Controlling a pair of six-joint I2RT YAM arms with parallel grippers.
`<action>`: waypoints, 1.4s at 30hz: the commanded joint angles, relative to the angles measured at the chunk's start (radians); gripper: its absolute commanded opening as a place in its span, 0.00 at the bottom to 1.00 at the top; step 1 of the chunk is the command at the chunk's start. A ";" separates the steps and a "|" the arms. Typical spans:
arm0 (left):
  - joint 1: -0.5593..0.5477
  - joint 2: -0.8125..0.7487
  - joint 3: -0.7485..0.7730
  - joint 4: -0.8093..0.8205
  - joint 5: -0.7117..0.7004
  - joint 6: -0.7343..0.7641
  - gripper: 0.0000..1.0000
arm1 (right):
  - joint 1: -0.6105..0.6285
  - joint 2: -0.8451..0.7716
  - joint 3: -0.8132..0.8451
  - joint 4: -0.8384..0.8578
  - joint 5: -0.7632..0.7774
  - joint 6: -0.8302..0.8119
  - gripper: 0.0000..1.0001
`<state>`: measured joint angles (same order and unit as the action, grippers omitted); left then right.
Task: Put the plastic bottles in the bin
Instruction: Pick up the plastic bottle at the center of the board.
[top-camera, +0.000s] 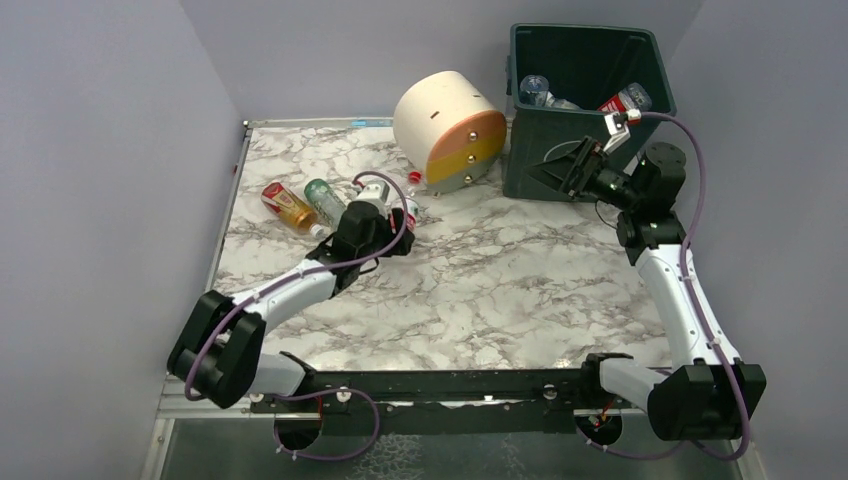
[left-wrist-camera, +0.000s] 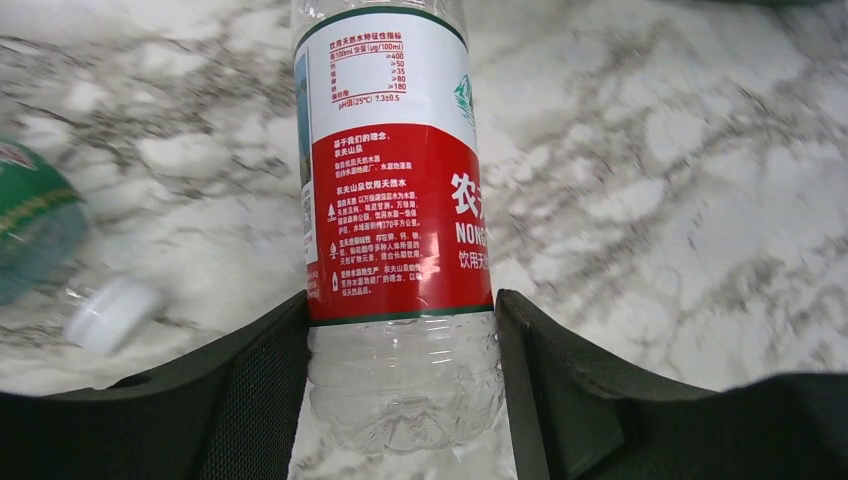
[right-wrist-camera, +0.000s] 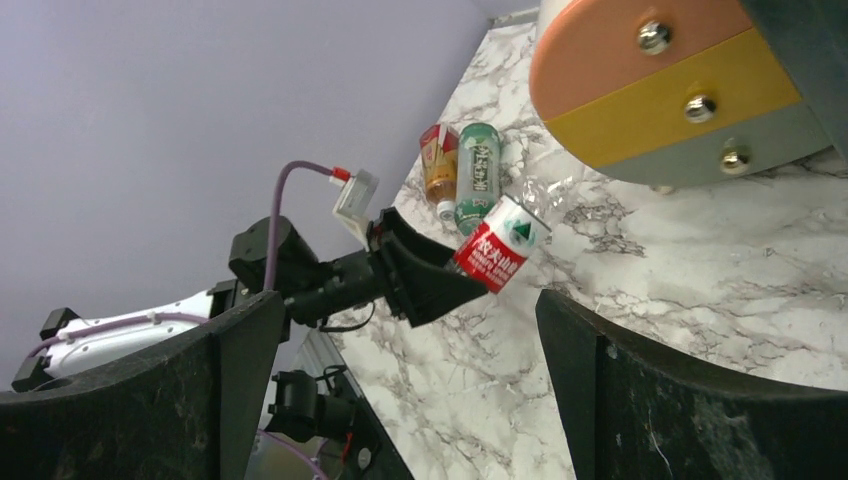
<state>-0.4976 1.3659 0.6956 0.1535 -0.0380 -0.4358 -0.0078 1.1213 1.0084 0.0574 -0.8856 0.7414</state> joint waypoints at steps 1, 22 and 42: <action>-0.061 -0.134 -0.059 -0.005 0.030 -0.064 0.60 | 0.013 0.012 -0.022 -0.014 -0.020 -0.019 1.00; -0.084 -0.426 -0.036 -0.252 0.086 -0.065 0.60 | 0.038 0.019 -0.052 -0.026 -0.023 -0.014 1.00; -0.095 -0.373 0.062 -0.226 0.252 -0.105 0.60 | 0.150 0.086 -0.108 0.066 -0.007 0.010 1.00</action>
<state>-0.5827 0.9745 0.7132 -0.1272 0.1448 -0.5243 0.1017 1.1786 0.9257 0.0677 -0.8921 0.7441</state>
